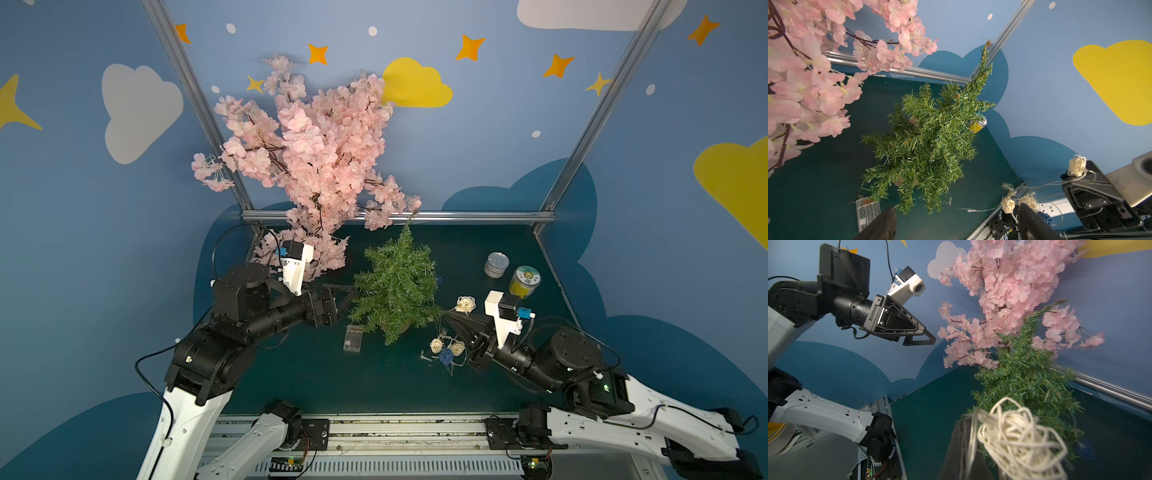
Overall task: Remove string lights from the small christmas tree
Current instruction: Remove the light string from the Christmas tree.
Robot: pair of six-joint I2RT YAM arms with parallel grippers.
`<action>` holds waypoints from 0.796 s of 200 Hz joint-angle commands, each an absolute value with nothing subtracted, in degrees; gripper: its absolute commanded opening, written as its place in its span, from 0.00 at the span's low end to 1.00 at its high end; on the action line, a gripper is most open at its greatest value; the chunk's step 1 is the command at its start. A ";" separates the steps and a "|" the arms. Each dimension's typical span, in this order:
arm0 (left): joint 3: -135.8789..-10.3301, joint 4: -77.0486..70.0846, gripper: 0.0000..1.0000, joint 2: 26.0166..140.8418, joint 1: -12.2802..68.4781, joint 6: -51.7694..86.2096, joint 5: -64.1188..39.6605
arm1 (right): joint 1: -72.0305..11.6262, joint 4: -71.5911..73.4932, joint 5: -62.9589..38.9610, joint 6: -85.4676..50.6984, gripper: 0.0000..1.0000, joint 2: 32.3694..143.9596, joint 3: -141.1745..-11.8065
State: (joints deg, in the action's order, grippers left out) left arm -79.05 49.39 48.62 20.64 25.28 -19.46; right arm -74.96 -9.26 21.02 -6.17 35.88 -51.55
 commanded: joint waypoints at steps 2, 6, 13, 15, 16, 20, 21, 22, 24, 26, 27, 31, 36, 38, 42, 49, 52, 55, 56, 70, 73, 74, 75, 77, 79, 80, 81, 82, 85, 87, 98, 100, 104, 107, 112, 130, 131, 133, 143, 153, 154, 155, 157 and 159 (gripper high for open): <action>-78.57 48.08 0.91 48.75 20.70 24.22 -19.46 | -74.03 -15.47 29.33 -3.87 0.00 33.68 -54.12; -78.57 48.13 0.91 48.84 20.72 24.11 -19.48 | -73.78 -16.21 30.12 -3.57 0.00 33.52 -54.62; -78.57 48.16 0.91 49.03 20.73 24.00 -19.48 | -73.37 -17.43 31.30 -2.93 0.00 33.30 -55.65; -78.57 48.16 0.91 49.04 20.67 23.93 -19.55 | -73.25 -17.76 31.58 -2.73 0.00 33.31 -55.99; -78.57 48.16 0.91 49.04 20.71 23.92 -19.53 | -73.14 -17.93 31.70 -2.64 0.00 33.27 -56.16; -78.45 48.16 0.91 49.20 20.74 23.78 -19.53 | -72.77 -18.55 32.20 -2.28 0.00 33.36 -56.93; -78.47 48.16 0.91 49.25 20.74 23.75 -19.57 | -72.69 -18.72 32.32 -2.19 0.00 33.38 -57.12; -78.48 48.16 0.91 49.28 20.74 23.74 -19.54 | -72.60 -18.90 32.42 -2.11 0.00 33.39 -57.30; -78.42 48.16 0.91 49.34 20.70 23.67 -19.52 | -72.51 -19.12 32.58 -1.85 0.00 33.46 -57.72; -78.40 48.16 0.91 49.38 20.71 23.60 -19.51 | -72.33 -19.50 32.82 -1.65 0.00 33.55 -58.09; -78.40 48.16 0.91 49.34 20.68 23.58 -19.51 | -72.29 -19.64 32.93 -1.53 0.00 33.60 -58.36; -78.27 48.09 0.91 49.47 20.78 23.48 -19.50 | -71.83 -20.22 33.23 -1.10 0.00 33.85 -59.27; -78.14 48.08 0.91 49.61 20.70 23.35 -19.40 | -71.33 -20.97 33.53 -0.55 0.00 34.24 -60.34; -78.14 48.08 0.91 49.65 20.73 23.30 -19.42 | -71.16 -21.28 33.67 -0.31 0.00 34.44 -60.90; -78.06 48.15 0.92 49.76 20.71 23.16 -19.30 | -70.68 -22.02 33.82 0.08 0.00 34.86 -61.96; -78.02 48.25 0.92 50.07 20.78 22.85 -19.03 | -69.88 -23.16 34.23 0.78 0.00 35.90 -63.94; -78.02 48.37 0.92 50.21 20.75 22.77 -18.92 | -69.47 -23.75 34.40 1.05 0.00 36.47 -64.81; -78.04 48.42 0.92 50.33 20.76 22.62 -18.78 | -69.00 -24.40 34.59 1.24 0.00 36.91 -65.77; -78.05 48.42 0.92 50.35 20.75 22.61 -18.75 | -68.86 -24.64 34.65 1.28 0.00 37.13 -66.06; -78.18 48.60 0.92 51.09 21.05 21.86 -18.29 | -66.38 -27.65 34.99 2.15 0.00 40.37 -70.49; -78.26 48.56 0.92 51.19 21.13 21.78 -18.19 | -65.71 -28.27 34.93 2.19 0.00 40.94 -71.38; -78.29 48.54 0.92 51.26 21.07 21.79 -18.15 | -65.51 -28.46 34.87 2.28 0.00 41.26 -71.72; -78.34 48.57 0.92 51.34 21.13 21.71 -18.08 | -65.27 -28.65 34.79 2.33 0.00 41.50 -72.03; -78.38 48.60 0.93 51.44 21.23 21.55 -18.03 | -64.79 -28.98 34.69 2.41 0.00 42.02 -72.70; -78.44 48.56 0.93 51.53 21.30 21.49 -18.00 | -64.36 -29.35 34.51 2.51 0.00 42.43 -73.28; -78.46 48.54 0.93 51.61 21.37 21.43 -17.92 | -64.09 -29.53 34.44 2.53 0.00 42.70 -73.42; -78.52 48.57 0.93 51.64 21.37 21.39 -17.88 | -63.86 -29.66 34.31 2.54 0.00 42.97 -73.76; -78.55 48.59 0.93 51.71 21.36 21.37 -17.82 | -63.53 -29.82 34.16 2.54 0.00 43.20 -74.06; -78.64 48.59 0.92 51.78 21.46 21.22 -17.65 | -62.75 -30.24 33.86 2.64 0.00 43.93 -74.98; -78.72 48.58 0.93 51.90 21.45 21.08 -17.55 | -62.23 -30.54 33.58 2.70 0.00 44.40 -75.57; -79.16 48.57 0.93 52.58 21.96 20.52 -16.94 | -58.71 -31.90 31.88 2.68 0.00 46.98 -78.48; -79.29 48.59 0.93 52.70 21.97 20.38 -16.85 | -58.01 -32.08 31.48 2.65 0.00 47.34 -78.95; -79.50 48.60 0.93 53.02 22.19 20.12 -16.65 | -56.45 -32.38 30.58 2.60 0.00 48.36 -79.77; -79.65 48.60 0.93 53.21 22.33 19.94 -16.50 | -55.22 -32.64 29.73 2.51 0.00 49.01 -80.60; -79.86 48.60 0.93 53.66 22.35 19.64 -16.28 | -53.08 -32.98 28.18 2.31 0.00 50.15 -81.71; -80.91 48.84 0.94 55.23 22.74 18.25 -15.47 | -44.06 -34.71 20.79 0.38 0.00 54.62 -86.09; -80.97 48.86 0.94 55.30 22.75 18.13 -15.38 | -43.47 -34.80 20.28 0.28 0.00 54.73 -86.38; -81.13 48.86 0.94 55.44 22.65 17.91 -15.27 | -42.38 -35.00 19.24 -0.02 0.00 55.39 -86.85; -81.87 49.02 0.94 56.38 22.87 16.81 -14.73 | -36.62 -35.69 14.33 -1.54 0.00 58.15 -89.15; -82.78 49.22 0.94 57.37 22.90 15.74 -14.07 | -31.20 -35.83 9.23 -3.12 0.00 60.79 -91.22; -82.88 49.26 0.94 57.47 22.87 15.60 -13.93 | -30.63 -35.85 8.75 -3.32 0.00 61.11 -91.40; -82.92 49.28 0.94 57.56 22.86 15.49 -13.87 | -30.04 -35.85 8.50 -3.46 0.00 61.41 -91.62; -83.13 49.34 0.94 57.76 22.94 15.23 -13.82 | -28.93 -35.86 7.38 -3.79 0.00 62.02 -92.08; -83.32 49.38 0.94 57.99 22.94 14.97 -13.78 | -27.87 -35.81 6.37 -4.20 0.00 62.50 -92.50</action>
State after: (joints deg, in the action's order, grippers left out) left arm -80.44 49.28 56.64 22.68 18.96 -15.70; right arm -37.04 -33.28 19.57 -0.23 58.02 -88.27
